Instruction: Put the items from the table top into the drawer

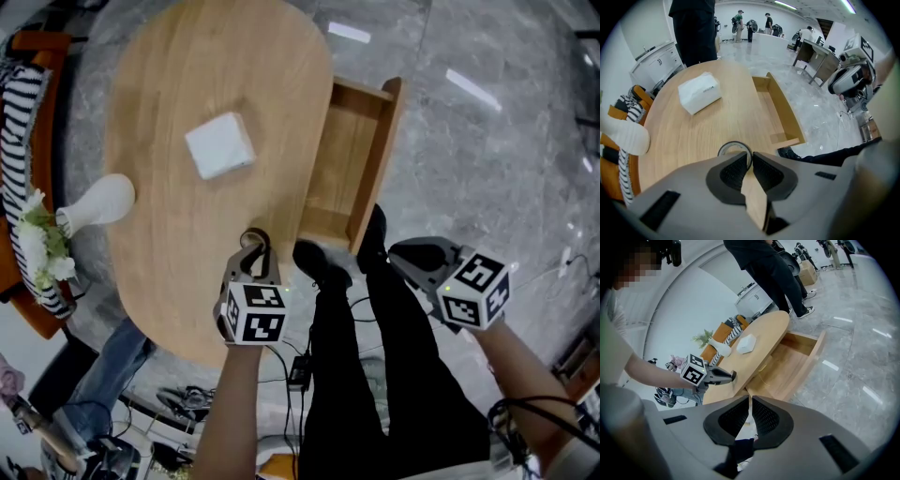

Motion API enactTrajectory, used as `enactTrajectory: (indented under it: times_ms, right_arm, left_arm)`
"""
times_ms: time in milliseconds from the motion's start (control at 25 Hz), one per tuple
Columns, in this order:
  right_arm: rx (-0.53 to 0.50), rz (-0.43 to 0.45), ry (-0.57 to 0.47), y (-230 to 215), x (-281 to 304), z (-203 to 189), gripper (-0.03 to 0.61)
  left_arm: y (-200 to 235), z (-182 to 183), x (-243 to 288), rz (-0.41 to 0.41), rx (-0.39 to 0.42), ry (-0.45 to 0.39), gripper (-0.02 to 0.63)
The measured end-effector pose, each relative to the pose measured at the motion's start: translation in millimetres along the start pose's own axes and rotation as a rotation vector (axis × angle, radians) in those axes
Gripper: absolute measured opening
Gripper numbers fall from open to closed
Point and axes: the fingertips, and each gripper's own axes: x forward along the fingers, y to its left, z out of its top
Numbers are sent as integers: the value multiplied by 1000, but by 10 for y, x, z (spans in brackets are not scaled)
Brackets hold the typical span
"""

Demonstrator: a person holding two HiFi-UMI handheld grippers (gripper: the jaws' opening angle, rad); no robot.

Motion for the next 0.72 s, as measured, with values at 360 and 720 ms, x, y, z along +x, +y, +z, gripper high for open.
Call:
enactTrajectory:
  times_ms: [360, 720]
  right_arm:
    - [36, -18, -20, -106, -104, -220, 46]
    - [76, -35, -53, -207, -206, -305, 46]
  left_arm:
    - [-296, 274, 23, -13, 34, -46, 41]
    - [-624, 456, 67, -45, 37, -71, 41]
